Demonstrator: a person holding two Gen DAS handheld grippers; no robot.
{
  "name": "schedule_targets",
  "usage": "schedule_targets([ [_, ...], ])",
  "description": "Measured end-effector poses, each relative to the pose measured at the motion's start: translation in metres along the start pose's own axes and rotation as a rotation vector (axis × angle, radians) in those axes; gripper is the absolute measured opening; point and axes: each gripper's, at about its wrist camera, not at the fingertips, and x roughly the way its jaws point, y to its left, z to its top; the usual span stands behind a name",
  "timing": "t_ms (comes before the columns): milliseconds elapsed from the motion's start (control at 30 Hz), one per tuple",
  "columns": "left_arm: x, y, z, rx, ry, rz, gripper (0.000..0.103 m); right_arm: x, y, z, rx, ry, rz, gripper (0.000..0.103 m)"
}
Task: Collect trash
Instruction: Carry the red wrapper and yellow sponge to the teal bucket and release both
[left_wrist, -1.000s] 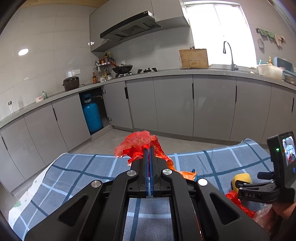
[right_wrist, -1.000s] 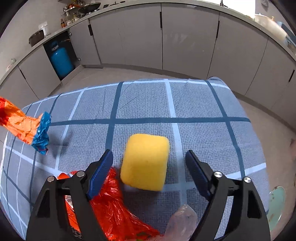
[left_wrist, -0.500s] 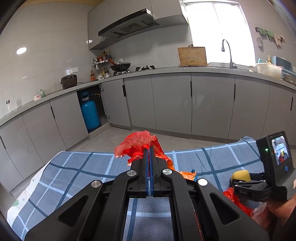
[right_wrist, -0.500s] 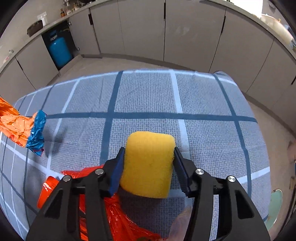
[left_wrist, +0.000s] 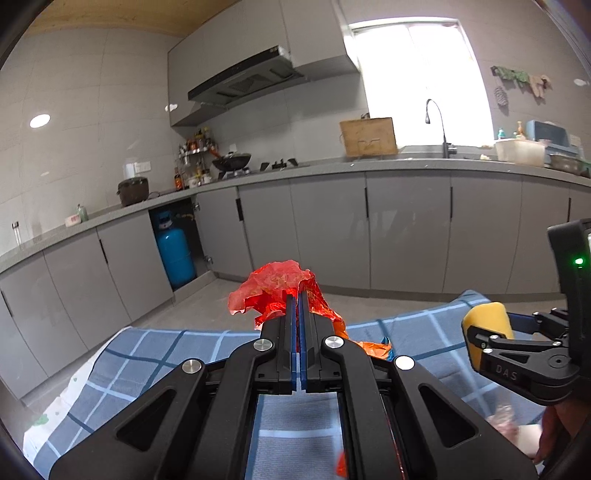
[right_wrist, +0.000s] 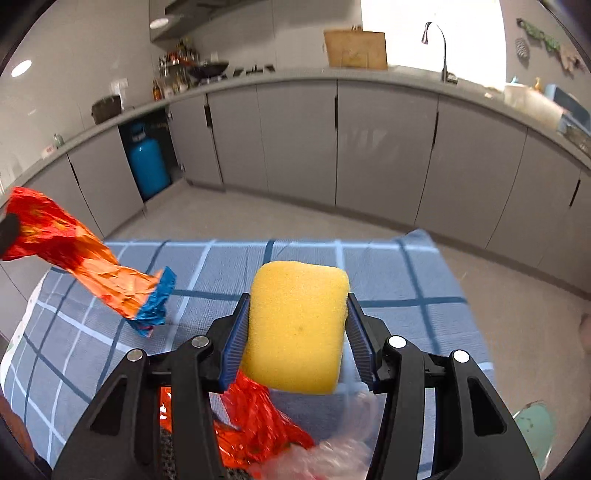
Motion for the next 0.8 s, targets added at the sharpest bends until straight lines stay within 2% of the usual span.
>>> schedule_targets([
  [167,-0.014,-0.027,0.009,0.024,-0.02,-0.044,0.002,-0.027,-0.031,-0.011,0.025,-0.023,-0.024,0.051],
  [467,-0.04,-0.099,0.019,0.096,-0.058,-0.152,0.002,-0.068,-0.099,-0.041,0.106,-0.051,-0.082,0.051],
  [800,-0.066,-0.177,0.013,0.172,-0.074,-0.284,0.002,-0.099,-0.178,-0.081,0.204,-0.054,-0.172,0.051],
])
